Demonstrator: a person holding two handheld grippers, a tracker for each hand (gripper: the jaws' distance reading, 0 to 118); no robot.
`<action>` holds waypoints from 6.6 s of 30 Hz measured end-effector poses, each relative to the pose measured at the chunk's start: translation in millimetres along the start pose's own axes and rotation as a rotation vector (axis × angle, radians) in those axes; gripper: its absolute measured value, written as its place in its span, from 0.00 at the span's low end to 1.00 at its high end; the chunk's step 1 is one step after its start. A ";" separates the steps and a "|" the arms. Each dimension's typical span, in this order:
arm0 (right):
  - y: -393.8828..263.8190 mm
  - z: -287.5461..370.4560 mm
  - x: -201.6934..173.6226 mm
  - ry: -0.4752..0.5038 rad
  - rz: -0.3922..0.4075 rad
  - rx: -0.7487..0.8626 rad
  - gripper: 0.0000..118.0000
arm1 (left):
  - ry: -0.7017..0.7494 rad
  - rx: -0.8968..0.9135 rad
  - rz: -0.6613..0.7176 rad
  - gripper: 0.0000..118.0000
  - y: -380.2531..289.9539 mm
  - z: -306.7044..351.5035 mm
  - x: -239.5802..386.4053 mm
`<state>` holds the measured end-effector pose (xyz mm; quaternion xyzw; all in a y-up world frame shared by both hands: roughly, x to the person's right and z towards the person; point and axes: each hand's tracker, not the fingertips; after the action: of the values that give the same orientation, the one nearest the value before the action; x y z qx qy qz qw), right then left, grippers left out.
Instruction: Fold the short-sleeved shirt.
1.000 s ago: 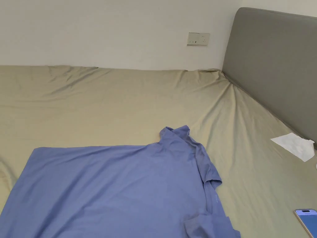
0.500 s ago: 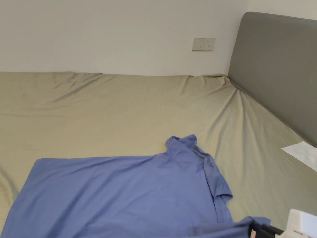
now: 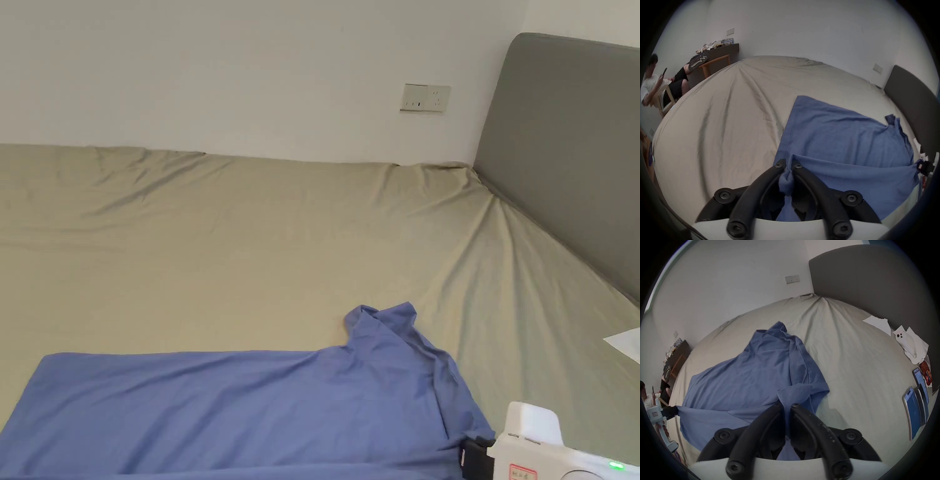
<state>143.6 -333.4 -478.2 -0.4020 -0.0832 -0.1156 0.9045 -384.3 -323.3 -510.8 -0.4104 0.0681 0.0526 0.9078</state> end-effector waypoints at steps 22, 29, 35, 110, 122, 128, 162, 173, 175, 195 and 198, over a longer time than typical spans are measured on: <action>-135.2 169.1 3.4 0.041 0.074 0.182 0.01 | -0.117 0.066 0.000 0.00 -99.1 116.2 -50.4; -152.2 166.3 -1.0 0.084 0.005 0.086 0.01 | -0.086 0.082 -0.056 0.03 -99.6 84.7 -61.2; -132.4 171.1 -5.4 0.120 0.011 0.116 0.01 | -0.155 0.026 -0.168 0.73 -82.4 38.8 -61.4; -120.3 237.4 -17.9 0.046 0.168 0.276 0.02 | -0.117 0.346 0.007 0.00 -79.7 201.1 -46.9; -82.9 180.3 -25.5 0.029 0.143 0.159 0.02 | -0.250 0.143 0.044 0.03 26.1 39.3 -30.7; -74.8 157.6 -39.2 0.081 0.166 0.109 0.02 | -0.113 -0.007 -0.158 0.74 47.9 -42.5 -3.2; 48.6 -43.6 54.7 0.022 0.105 -0.062 0.76 | -0.153 0.006 -0.239 0.07 37.2 10.7 21.7; 54.7 -47.5 30.1 -0.012 0.261 -0.163 0.03 | -0.102 -0.024 -0.223 0.07 35.7 10.5 20.6; 55.3 -23.9 27.6 0.002 0.230 -0.127 0.03 | -0.099 -0.017 -0.222 0.07 34.1 23.3 16.3; -123.6 189.9 60.8 -0.023 0.086 -0.079 0.03 | -0.123 -0.050 -0.103 0.07 -117.4 168.4 -74.1; -145.0 170.4 66.1 -0.041 0.059 -0.133 0.03 | -0.094 -0.112 -0.075 0.07 -136.6 155.7 -75.1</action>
<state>157.2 -309.9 -246.6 -0.4656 -0.0822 -0.0859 0.8770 -425.0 -298.9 -295.6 -0.4598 0.0067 0.0414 0.8870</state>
